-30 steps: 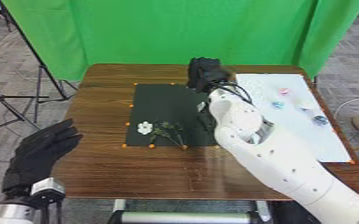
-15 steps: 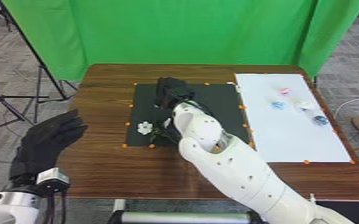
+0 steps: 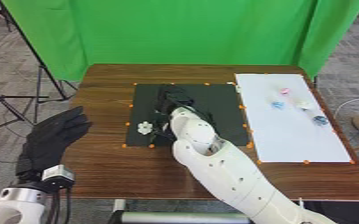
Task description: Arrange flowers
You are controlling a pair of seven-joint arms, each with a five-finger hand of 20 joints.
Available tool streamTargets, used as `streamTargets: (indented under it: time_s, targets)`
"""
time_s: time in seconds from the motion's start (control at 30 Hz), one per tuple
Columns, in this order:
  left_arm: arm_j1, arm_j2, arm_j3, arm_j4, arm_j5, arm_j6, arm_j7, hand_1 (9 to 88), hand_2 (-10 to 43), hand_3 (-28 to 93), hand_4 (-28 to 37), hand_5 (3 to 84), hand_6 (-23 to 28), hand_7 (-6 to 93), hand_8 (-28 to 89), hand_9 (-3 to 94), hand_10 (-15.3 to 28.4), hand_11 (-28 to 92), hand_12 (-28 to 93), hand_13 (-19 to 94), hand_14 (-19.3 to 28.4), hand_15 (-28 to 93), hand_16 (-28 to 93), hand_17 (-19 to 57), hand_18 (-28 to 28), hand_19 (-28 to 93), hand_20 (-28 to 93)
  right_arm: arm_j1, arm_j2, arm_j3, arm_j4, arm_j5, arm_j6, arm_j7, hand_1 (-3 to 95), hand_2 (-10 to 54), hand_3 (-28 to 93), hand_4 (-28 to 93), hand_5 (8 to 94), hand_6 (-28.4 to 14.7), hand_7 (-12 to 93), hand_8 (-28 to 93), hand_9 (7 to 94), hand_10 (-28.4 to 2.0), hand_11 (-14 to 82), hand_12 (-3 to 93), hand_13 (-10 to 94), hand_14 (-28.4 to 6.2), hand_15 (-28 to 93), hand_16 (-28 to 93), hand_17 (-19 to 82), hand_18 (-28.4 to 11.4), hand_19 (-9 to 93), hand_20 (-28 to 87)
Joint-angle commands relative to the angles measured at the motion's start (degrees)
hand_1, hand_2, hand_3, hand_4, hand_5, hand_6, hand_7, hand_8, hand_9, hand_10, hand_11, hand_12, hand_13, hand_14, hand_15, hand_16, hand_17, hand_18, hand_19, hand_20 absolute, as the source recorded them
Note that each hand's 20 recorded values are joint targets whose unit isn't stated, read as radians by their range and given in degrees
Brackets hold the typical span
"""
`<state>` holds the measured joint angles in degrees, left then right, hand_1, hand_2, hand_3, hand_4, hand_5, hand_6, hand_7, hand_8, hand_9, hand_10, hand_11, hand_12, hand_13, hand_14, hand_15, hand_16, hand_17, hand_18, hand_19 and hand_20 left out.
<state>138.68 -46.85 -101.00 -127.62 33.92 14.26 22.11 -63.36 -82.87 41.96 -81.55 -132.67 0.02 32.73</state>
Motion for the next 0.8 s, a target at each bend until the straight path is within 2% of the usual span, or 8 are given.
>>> streamTargets:
  time_s: [0.03, 0.3, 0.43, 0.5, 0.57, 0.7, 0.77, 0.8]
  targets:
    - [-0.6, 1.55, 0.77, 0.51, -1.01, 0.38, 1.00, 27.3, 5.0, 83, -12.4, 45.5, 13.6, 12.4, -8, 37.4, 22.0, 34, 9, 27, 28.2, 57, -12, -9.6, 21.4, 57, 12, 0.4, -2.0, 0.2, -0.1, 2.9, 1.3, 2.2, 48.8, -9.5, 73, -28, 71.6, 0.0, 28, -3, 81.6, -6.6, 24.8, 35.1, 62, -6.8, 68, 30, 18, -21.5, 77, 35]
    - [-0.7, 3.20, 1.20, 0.59, -2.01, 1.02, 1.76, 27.2, 4.9, 83, -12.3, 45.5, 13.6, 12.4, -8, 37.4, 22.0, 34, 9, 27, 28.2, 57, -12, -9.6, 21.4, 57, 12, 0.3, -2.9, 0.7, -0.1, 3.0, -0.5, 2.9, 45.0, -9.5, 73, -28, 68.2, -0.3, 24, -4, 76.8, -7.6, 27.7, 29.0, 59, -8.0, 71, 23, 18, -21.2, 77, 35]
    - [-0.4, 2.57, 0.82, 0.55, -1.66, 0.77, 1.29, 27.2, 4.8, 83, -12.3, 45.4, 13.5, 12.4, -8, 37.6, 22.1, 34, 9, 27, 28.3, 57, -12, -9.6, 21.4, 57, 12, 0.3, -2.9, 0.9, -0.1, 3.1, -1.4, 3.4, 43.4, -9.5, 73, -28, 67.5, -0.5, 23, -6, 75.2, -8.1, 29.9, 26.6, 58, -8.5, 72, 22, 17, -21.3, 77, 35]
    - [0.0, 3.24, 0.80, 0.51, -2.25, 1.13, 1.88, 27.3, 4.8, 83, -12.3, 45.5, 13.5, 12.3, -8, 37.6, 22.1, 34, 9, 27, 28.3, 57, -12, -9.6, 21.4, 57, 12, 0.0, -3.1, 1.6, -0.3, 3.7, -2.5, 3.3, 42.9, -9.5, 74, -28, 67.0, -0.5, 23, -8, 74.2, -8.3, 30.9, 25.4, 58, -8.8, 72, 22, 17, -21.4, 78, 36]
    - [-0.1, 2.68, 0.53, 0.49, -1.70, 0.79, 1.31, 27.3, 4.8, 83, -12.3, 45.5, 13.6, 12.3, -8, 37.6, 22.2, 34, 9, 27, 28.3, 57, -12, -9.6, 21.4, 57, 12, -0.2, -3.1, 1.7, -0.5, 3.8, -2.9, 3.2, 40.7, -9.5, 77, -28, 66.0, -1.0, 23, -14, 72.4, -9.5, 33.1, 23.7, 56, -9.6, 73, 22, 16, -22.0, 77, 36]
    - [-0.6, 2.57, 0.69, 0.65, -1.51, 0.39, 0.75, 27.4, 4.7, 83, -12.2, 45.5, 13.6, 12.4, -8, 37.7, 22.2, 34, 9, 27, 28.3, 57, -12, -9.5, 21.4, 57, 12, -0.4, -3.1, 1.8, -0.7, 3.3, -3.8, 3.0, 38.4, -9.5, 81, -28, 64.7, -2.4, 22, -14, 69.6, -11.4, 37.2, 20.5, 54, -10.8, 74, 22, 15, -22.7, 77, 37]
    - [-0.7, 3.08, 0.98, 0.67, -1.84, 0.61, 1.16, 27.4, 4.7, 83, -12.1, 45.5, 13.6, 12.4, -8, 37.7, 22.2, 34, 9, 27, 28.3, 57, -12, -9.6, 21.4, 57, 12, -0.6, -3.0, 1.8, -0.9, 3.6, -4.3, 3.0, 38.0, -9.5, 81, -28, 64.7, -2.7, 22, -14, 68.9, -11.6, 37.8, 19.9, 53, -11.1, 74, 22, 15, -22.9, 77, 37]
    - [-0.9, 2.64, 0.96, 0.71, -1.53, 0.40, 0.70, 27.4, 4.7, 83, -12.1, 45.5, 13.6, 12.4, -8, 37.7, 22.2, 34, 9, 27, 28.3, 57, -12, -9.6, 21.4, 57, 12, -0.7, -3.1, 1.8, -0.9, 3.7, -4.4, 3.2, 37.9, -9.5, 81, -28, 64.5, -2.9, 22, -14, 68.4, -11.7, 38.0, 19.8, 52, -11.3, 74, 22, 15, -23.0, 77, 37]
